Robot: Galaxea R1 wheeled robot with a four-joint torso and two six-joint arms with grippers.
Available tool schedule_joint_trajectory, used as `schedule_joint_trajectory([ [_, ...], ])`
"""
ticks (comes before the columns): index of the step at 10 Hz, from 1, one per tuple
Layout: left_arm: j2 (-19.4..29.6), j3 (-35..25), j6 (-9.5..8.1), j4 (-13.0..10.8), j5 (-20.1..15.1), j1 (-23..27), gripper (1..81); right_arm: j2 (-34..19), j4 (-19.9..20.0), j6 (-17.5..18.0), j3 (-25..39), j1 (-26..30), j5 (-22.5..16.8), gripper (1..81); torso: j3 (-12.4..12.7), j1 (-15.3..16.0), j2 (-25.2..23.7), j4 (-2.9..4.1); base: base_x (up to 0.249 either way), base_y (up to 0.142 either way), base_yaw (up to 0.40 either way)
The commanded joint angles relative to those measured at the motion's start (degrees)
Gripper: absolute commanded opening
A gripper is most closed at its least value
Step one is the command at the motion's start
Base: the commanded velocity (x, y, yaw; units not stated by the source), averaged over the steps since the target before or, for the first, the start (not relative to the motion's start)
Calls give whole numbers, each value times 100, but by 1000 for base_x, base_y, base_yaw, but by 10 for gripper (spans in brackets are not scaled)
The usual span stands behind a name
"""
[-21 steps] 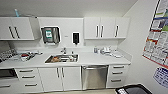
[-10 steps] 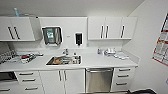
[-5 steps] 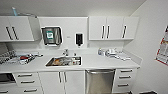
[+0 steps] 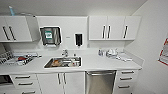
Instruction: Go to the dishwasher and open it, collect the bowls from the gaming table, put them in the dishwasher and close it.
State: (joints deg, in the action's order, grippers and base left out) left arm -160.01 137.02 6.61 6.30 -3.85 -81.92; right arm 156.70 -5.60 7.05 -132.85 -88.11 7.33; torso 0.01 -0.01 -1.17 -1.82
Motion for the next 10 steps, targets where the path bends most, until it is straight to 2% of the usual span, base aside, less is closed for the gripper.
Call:
schedule_joint_trajectory([
  [1, 66, -44, -2, 64, -318, 382, 811, -110, -73, -19, 85, 307, -258, 811, 0, 1, 0, 0, 90, 0, 0],
  [10, 48, -44, -2, 64, -318, 374, 811, -93, -73, -19, 85, 289, -249, 811, 0, 1, 0, 0, 92, 0, 0],
])
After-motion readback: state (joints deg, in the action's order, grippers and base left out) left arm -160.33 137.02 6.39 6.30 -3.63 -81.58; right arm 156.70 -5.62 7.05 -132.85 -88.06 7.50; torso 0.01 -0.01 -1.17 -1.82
